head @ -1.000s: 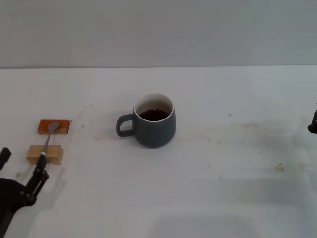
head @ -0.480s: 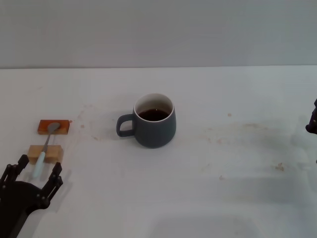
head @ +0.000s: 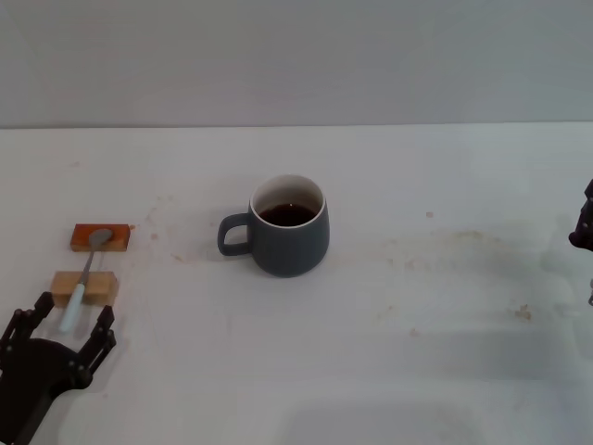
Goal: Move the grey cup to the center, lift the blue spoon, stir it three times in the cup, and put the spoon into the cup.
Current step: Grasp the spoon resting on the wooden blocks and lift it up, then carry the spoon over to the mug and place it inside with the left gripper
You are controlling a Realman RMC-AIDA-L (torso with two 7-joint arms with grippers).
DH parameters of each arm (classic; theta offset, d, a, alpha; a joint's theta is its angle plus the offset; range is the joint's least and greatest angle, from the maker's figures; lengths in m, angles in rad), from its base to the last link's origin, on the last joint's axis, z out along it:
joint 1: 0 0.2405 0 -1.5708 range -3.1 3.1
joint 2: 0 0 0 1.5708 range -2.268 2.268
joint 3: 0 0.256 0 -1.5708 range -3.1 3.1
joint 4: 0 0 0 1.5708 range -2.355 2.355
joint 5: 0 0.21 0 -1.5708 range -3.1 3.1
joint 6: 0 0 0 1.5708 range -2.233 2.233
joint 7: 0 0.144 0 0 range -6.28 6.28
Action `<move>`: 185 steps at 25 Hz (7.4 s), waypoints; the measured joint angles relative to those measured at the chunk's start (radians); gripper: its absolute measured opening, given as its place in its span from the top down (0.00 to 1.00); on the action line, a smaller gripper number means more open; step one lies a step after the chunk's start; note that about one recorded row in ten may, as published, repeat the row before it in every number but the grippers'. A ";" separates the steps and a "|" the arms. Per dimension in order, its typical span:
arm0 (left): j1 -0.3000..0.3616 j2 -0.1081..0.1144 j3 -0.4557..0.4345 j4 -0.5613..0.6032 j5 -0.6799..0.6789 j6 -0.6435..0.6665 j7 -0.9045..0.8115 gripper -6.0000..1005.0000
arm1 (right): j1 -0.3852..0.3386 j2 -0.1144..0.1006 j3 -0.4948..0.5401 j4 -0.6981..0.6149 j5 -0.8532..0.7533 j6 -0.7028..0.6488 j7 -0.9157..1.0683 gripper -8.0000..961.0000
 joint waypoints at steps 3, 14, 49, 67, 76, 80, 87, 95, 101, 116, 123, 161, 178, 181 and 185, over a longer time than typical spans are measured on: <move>-0.001 0.000 0.000 -0.001 -0.006 -0.004 0.000 0.21 | 0.000 0.000 -0.001 0.000 0.000 0.000 0.000 0.99; -0.003 -0.001 0.001 -0.007 -0.024 -0.028 -0.002 0.21 | 0.000 0.000 -0.004 0.001 0.000 0.000 0.000 0.99; -0.017 0.001 -0.001 -0.008 -0.032 -0.051 -0.028 0.54 | -0.005 0.000 -0.001 0.003 0.000 -0.001 0.000 0.99; -0.019 0.002 -0.001 -0.008 -0.034 -0.054 -0.041 0.65 | -0.008 0.000 0.005 0.003 0.000 -0.001 0.000 0.99; -0.014 0.003 -0.014 -0.008 -0.034 -0.049 -0.040 0.71 | -0.008 0.000 0.003 0.003 0.000 -0.001 0.000 0.99; -0.017 0.003 -0.008 -0.010 -0.033 -0.049 -0.035 0.80 | -0.008 0.000 0.004 0.003 0.000 0.000 0.000 0.99; -0.010 0.005 0.011 -0.049 -0.025 -0.035 -0.011 0.83 | -0.008 0.000 0.004 0.004 0.000 0.001 0.000 0.99; -0.005 0.012 0.022 -0.073 -0.023 0.027 0.003 0.85 | -0.008 0.000 0.004 0.005 0.000 0.001 0.000 0.99; -0.011 0.014 0.023 -0.073 -0.010 0.089 0.003 0.85 | -0.010 0.000 0.003 0.005 0.000 0.001 0.000 0.99; -0.072 0.082 0.016 -0.207 0.034 0.118 -0.011 0.85 | -0.013 0.000 -0.001 0.008 0.000 0.001 0.000 0.99; -0.030 0.173 -0.021 -0.458 0.104 -0.115 0.001 0.85 | -0.017 -0.002 0.008 0.008 0.000 0.001 0.000 0.99; 0.167 0.327 -0.210 -1.422 0.320 -1.169 0.097 0.85 | -0.039 -0.004 0.212 -0.068 0.000 -0.039 -0.011 0.99; 0.128 0.241 -0.224 -1.566 0.320 -1.429 0.254 0.85 | -0.046 -0.005 0.216 -0.080 0.000 -0.033 -0.011 0.99; 0.132 0.211 -0.225 -1.577 0.319 -1.466 0.291 0.85 | -0.041 -0.005 0.225 -0.080 0.000 -0.032 -0.011 0.99; 0.117 0.199 -0.220 -1.578 0.317 -1.490 0.299 0.85 | -0.037 -0.005 0.228 -0.080 0.000 -0.031 -0.009 0.99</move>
